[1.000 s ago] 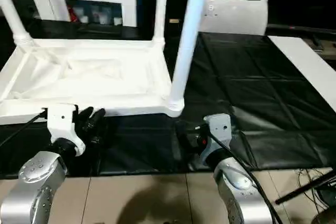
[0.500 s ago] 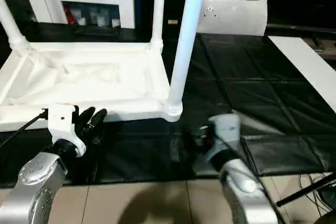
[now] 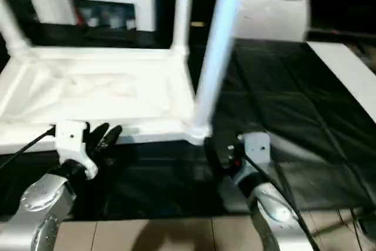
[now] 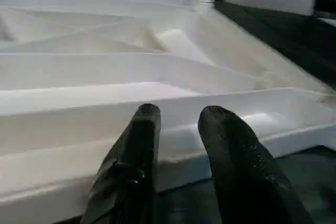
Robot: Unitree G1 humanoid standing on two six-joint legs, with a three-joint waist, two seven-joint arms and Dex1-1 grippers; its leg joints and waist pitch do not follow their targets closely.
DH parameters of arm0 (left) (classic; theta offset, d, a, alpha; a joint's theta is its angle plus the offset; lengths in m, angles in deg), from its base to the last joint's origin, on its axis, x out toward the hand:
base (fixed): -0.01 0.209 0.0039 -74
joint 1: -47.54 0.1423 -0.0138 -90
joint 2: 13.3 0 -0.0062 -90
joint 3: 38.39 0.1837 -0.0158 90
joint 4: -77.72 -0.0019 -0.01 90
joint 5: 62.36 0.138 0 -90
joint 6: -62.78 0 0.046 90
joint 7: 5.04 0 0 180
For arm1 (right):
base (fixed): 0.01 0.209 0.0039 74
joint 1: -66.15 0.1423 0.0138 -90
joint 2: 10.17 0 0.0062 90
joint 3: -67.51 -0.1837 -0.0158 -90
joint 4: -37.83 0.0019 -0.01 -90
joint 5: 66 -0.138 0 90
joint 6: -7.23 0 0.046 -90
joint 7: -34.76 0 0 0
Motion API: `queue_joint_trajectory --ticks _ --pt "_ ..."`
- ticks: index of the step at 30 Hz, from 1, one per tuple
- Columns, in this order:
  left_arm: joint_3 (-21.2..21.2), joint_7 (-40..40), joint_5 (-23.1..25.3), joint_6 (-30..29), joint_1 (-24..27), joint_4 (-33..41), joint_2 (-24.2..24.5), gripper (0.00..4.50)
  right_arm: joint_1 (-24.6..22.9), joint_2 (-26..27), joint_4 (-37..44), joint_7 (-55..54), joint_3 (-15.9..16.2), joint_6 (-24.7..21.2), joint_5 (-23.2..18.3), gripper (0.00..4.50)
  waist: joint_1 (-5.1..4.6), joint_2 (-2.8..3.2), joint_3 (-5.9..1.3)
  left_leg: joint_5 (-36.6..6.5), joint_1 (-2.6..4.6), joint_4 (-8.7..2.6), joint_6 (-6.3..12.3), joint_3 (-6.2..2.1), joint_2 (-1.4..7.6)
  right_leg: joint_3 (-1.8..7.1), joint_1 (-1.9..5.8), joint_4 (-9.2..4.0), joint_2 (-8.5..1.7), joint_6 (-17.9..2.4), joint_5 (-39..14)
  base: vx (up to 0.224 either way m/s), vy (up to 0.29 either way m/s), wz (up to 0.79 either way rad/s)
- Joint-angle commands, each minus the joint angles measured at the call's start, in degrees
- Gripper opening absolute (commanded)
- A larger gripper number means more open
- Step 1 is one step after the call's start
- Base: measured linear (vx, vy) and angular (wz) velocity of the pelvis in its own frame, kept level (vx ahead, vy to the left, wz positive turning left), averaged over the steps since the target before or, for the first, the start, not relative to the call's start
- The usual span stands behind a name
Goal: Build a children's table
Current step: Rotate leg to tighten
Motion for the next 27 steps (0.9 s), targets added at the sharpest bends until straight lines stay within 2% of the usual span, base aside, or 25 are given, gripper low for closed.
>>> queue_joint_trajectory --ticks 1,2,3,4,5,6,7,8,9,10,11,12,13,14,15,16,17,18,19,20,21,23,25,26,27 --pt "1.5 0.9 -0.3 0.5 -0.4 0.8 -0.9 1.53 -0.8 -1.5 1.0 -0.6 -1.8 0.8 0.5 4.50 -1.65 1.12 -1.80 10.1 6.49 -6.94 22.83 -5.51 9.70 4.41 -5.74 1.49 -3.64 -3.0 -2.4 0.083 -0.044 0.10" --pt "1.7 1.1 -0.3 0.7 -0.4 0.7 -0.8 1.53 -0.9 -1.5 0.9 -0.6 -1.9 1.0 0.5 4.50 -1.91 0.46 -1.44 8.6 5.11 -6.52 22.07 -4.00 7.53 5.69 -4.64 -0.34 -4.36 -4.7 -0.4 0.055 -0.050 0.09" --pt "1.9 1.4 -0.3 0.8 -0.3 0.6 -0.5 1.53 -1.1 -1.4 0.8 -0.6 -2.0 1.5 0.4 4.50 -0.42 -1.33 -1.64 4.4 0.17 -2.82 18.25 1.05 0.54 9.72 1.62 -5.02 -5.76 -8.9 -1.9 0.055 -0.050 0.09" --pt "2.1 1.8 -0.3 1.0 -0.4 0.5 -0.3 1.53 -1.3 -1.4 0.7 -0.6 -2.2 1.9 0.3 4.50 1.96 -0.92 -1.67 2.2 -4.89 3.74 13.04 0.65 -0.58 16.06 8.00 -9.11 -11.78 -14.5 -11.0 0.000 0.000 0.00" --pt "2.2 1.9 -0.4 0.9 -0.4 0.5 -0.3 1.53 -1.4 -1.4 0.7 -0.6 -2.2 2.1 0.3 4.50 2.36 -1.37 -1.96 2.4 -6.06 5.54 9.13 0.15 0.39 16.43 8.62 -9.40 -12.46 -16.5 -13.7 0.000 0.000 0.00" --pt "2.3 2.1 -0.5 0.9 -0.4 0.3 0.0 1.53 -1.8 -1.5 0.8 -0.4 -2.0 2.5 0.3 4.50 2.68 -1.59 -1.43 4.8 -7.07 5.82 3.79 -0.07 0.96 13.83 7.89 -8.93 -10.38 -17.3 -15.0 0.000 0.000 0.00" --pt "2.3 2.2 -0.5 0.9 -0.4 0.2 0.1 1.53 -2.1 -1.6 0.8 -0.3 -1.8 2.6 0.4 4.50 2.61 -0.84 -0.98 7.7 -6.49 3.22 2.41 0.59 1.12 10.76 6.49 -9.17 -7.73 -16.6 -16.9 0.000 0.000 0.00" --pt "2.4 2.2 -0.6 1.0 -0.5 0.1 0.3 1.53 -2.2 -1.4 0.9 -0.3 -1.9 2.3 0.0 4.50 1.61 0.41 -0.80 5.1 -2.50 0.98 -0.85 1.63 1.10 12.21 3.53 -9.49 -3.25 -14.9 -21.2 0.037 0.035 -0.41" --pt "2.4 2.2 -0.7 1.1 -0.4 0.1 0.4 1.53 -2.4 -1.0 1.0 -0.3 -2.1 2.2 -0.3 4.50 1.61 2.61 -1.04 2.4 -0.69 -3.89 -5.11 2.03 3.44 9.49 3.76 -8.39 -0.79 -9.3 -22.2 0.037 0.035 -0.41" --pt "2.5 2.1 -0.8 1.2 -0.4 0.0 0.6 1.53 -2.6 -0.7 1.1 -0.1 -2.2 2.6 -0.8 4.50 -0.23 2.72 -0.06 -12.2 2.82 -8.92 -5.83 -1.34 9.24 7.53 -0.67 -2.64 1.70 -4.2 -19.2 0.073 0.058 -0.64" --pt "2.5 2.1 -0.8 1.2 -0.5 0.0 0.6 1.53 -2.7 -0.6 1.2 0.0 -2.3 2.8 -1.1 4.50 0.10 2.35 -0.38 -19.0 4.65 -9.80 -5.57 -2.05 11.63 7.38 -1.66 -0.32 0.30 -3.0 -16.9 0.089 0.005 -0.50" --pt "2.5 2.1 -0.8 1.2 -0.4 -0.1 0.7 1.53 -2.8 -0.8 1.4 0.3 -2.1 3.6 -0.9 4.50 -0.24 1.38 -1.55 -20.3 3.47 -10.97 1.41 -4.61 11.14 6.31 -0.29 1.90 -1.42 -1.1 -6.8 0.089 0.005 -0.50" --pt "2.2 2.3 -1.1 2.1 -0.3 -0.2 0.4 1.53 -2.9 -0.9 1.6 0.2 -2.0 3.8 -0.9 4.50 -1.11 2.03 -1.97 -13.2 2.96 -8.20 9.15 -1.90 7.49 7.00 -0.55 -1.74 -2.93 -2.6 1.6 0.082 -0.029 -0.19" --pt "2.0 2.5 -1.2 2.8 -0.2 -0.3 0.2 1.53 -2.9 -1.1 1.6 0.2 -1.9 3.9 -0.9 4.50 -0.83 1.01 -2.35 -7.3 0.04 -5.81 10.77 0.69 4.87 8.77 1.91 -3.73 -4.36 -5.1 7.3 0.142 -0.039 0.05" --pt "2.0 2.6 -1.3 2.8 -0.2 -0.4 0.3 1.53 -2.9 -1.1 1.6 0.2 -1.9 4.1 -0.9 4.50 0.76 -0.77 -3.22 5.1 -6.99 -1.33 11.10 2.53 0.43 11.96 8.00 -5.17 -5.06 -5.6 18.3 0.142 -0.039 0.05" --pt "2.1 2.7 -1.4 2.6 -0.2 -0.4 0.5 1.53 -2.7 -1.0 1.4 0.3 -2.0 4.3 -1.0 4.50 1.19 -0.14 -4.44 15.3 -8.62 -1.16 8.03 1.19 1.85 12.21 9.04 -2.70 -5.94 -6.1 34.2 0.139 -0.018 -0.03" --pt "2.2 2.9 -1.6 2.2 -0.2 -0.5 0.7 1.71 -2.6 -1.0 1.2 0.5 -2.1 4.6 -1.2 4.50 0.99 -0.56 -4.68 20.5 -8.75 -1.86 6.49 1.38 0.97 10.67 9.15 -0.83 -2.98 -4.7 44.9 0.083 0.007 0.02" --pt "1.8 4.2 -3.0 2.1 -0.5 -0.6 0.9 1.71 -2.2 -1.0 0.8 1.0 -2.3 5.5 -1.4 4.50 1.12 0.08 -4.21 27.9 -6.44 -2.13 4.36 1.13 0.86 9.02 7.15 0.69 -0.17 -1.3 57.9 0.083 0.007 0.02" --pt "1.6 5.0 -3.8 2.3 -0.7 -0.6 1.0 1.81 -2.1 -1.2 0.7 1.1 -2.4 6.0 -1.2 4.50 1.17 0.62 -4.34 32.6 -4.49 -1.48 3.47 0.84 1.59 8.68 5.50 1.20 0.07 1.1 61.6 0.068 -0.004 0.09" --pt "1.4 6.2 -5.0 2.8 -0.8 -0.6 1.3 1.81 -1.8 -1.6 0.3 1.5 -2.2 6.8 -0.5 4.50 1.13 0.51 -4.37 33.4 -4.46 -1.51 3.06 0.77 1.70 8.60 5.50 1.26 0.20 2.3 61.5 0.000 0.000 0.00" --pt "1.6 7.3 -5.0 3.4 -1.1 -0.8 2.2 1.90 -1.5 -1.9 -0.1 2.2 -2.1 6.9 -0.6 4.50 1.54 0.81 -4.07 31.4 -4.27 -1.94 1.86 0.68 2.25 8.44 4.84 0.72 -0.45 3.9 58.2 0.000 0.000 0.00" --pt "2.7 8.5 -3.2 3.7 -1.9 -1.9 4.2 2.08 -1.2 -2.1 -0.6 2.7 -2.0 6.7 -1.0 4.50 1.77 0.86 -3.32 21.3 -3.48 -3.49 -0.17 0.45 3.59 8.56 3.66 -0.89 -2.10 3.9 45.9 0.000 0.000 0.00" --pt "2.9 10.3 -3.1 3.5 -3.5 -3.6 5.2 2.24 -0.8 -2.0 -1.1 2.8 -2.3 6.3 -2.3 4.50 1.85 1.06 -2.83 10.2 -2.71 -5.22 -1.79 -0.16 5.06 8.56 3.10 -2.41 -3.18 0.1 28.3 -0.027 0.009 -0.01" --pt "2.7 11.0 -4.3 2.9 -4.5 -4.4 5.3 2.26 -0.3 -2.1 -1.6 2.7 -2.3 6.6 -1.8 4.50 1.77 0.94 -2.49 7.3 -2.66 -5.58 -1.99 -0.19 5.25 8.59 2.82 -2.82 -3.36 -1.1 23.8 -0.083 0.027 -0.03" --pt "2.8 11.2 -4.1 3.9 -5.8 -5.6 5.7 2.31 0.1 -2.2 -2.1 2.7 -2.4 6.8 -1.7 4.50 1.78 1.19 -1.96 1.0 -2.51 -6.19 -2.63 -0.05 5.36 8.71 2.46 -3.50 -3.65 -3.7 13.7 -0.083 0.027 -0.03"
